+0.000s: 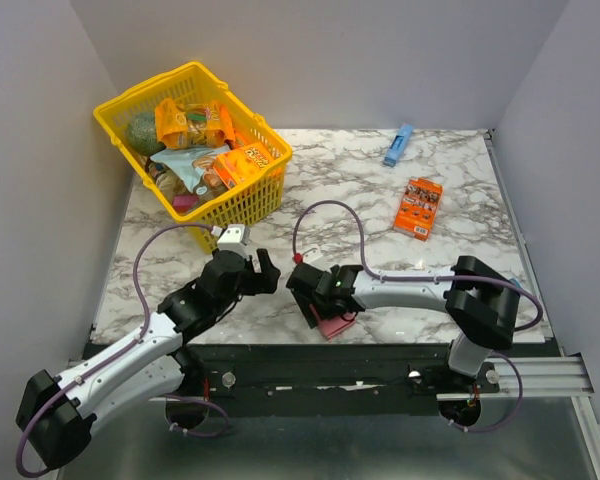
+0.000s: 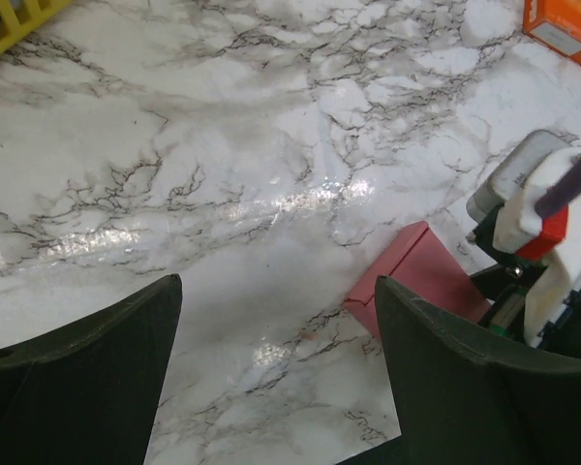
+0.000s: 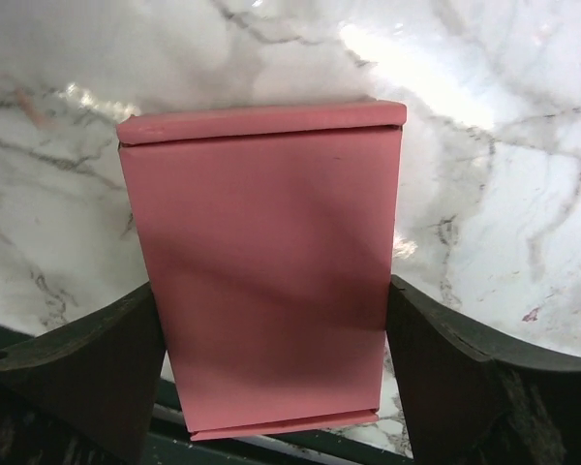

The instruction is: Fold the paper box

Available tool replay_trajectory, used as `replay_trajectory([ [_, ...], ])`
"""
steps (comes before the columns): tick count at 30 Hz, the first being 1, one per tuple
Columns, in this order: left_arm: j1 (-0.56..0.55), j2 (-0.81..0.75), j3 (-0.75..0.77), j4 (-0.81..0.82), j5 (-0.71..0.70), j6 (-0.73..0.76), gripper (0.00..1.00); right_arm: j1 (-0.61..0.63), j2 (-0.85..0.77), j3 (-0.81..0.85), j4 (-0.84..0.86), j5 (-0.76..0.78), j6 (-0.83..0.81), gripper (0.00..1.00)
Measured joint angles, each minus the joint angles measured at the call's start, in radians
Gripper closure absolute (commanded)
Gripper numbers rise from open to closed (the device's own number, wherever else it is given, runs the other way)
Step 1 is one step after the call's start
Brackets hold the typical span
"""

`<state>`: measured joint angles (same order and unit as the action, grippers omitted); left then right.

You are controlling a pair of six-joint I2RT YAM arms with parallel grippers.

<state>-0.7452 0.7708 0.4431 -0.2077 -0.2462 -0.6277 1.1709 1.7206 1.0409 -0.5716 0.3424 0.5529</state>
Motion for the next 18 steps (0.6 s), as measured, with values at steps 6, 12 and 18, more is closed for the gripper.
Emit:
replay_trajectory([
  [6, 0.024, 0.000, 0.058, -0.012, 0.009, 0.026, 0.10, -0.141, -0.004, 0.000, 0.000, 0.000, 0.000, 0.18],
  [12, 0.037, 0.000, 0.088, -0.024, 0.018, 0.049, 0.09, -0.370, 0.051, 0.109, -0.010, 0.003, -0.061, 0.18],
  [18, 0.049, -0.002, 0.093, -0.029, 0.029, 0.060, 0.09, -0.619, 0.267, 0.456, -0.015, -0.014, -0.153, 0.18],
])
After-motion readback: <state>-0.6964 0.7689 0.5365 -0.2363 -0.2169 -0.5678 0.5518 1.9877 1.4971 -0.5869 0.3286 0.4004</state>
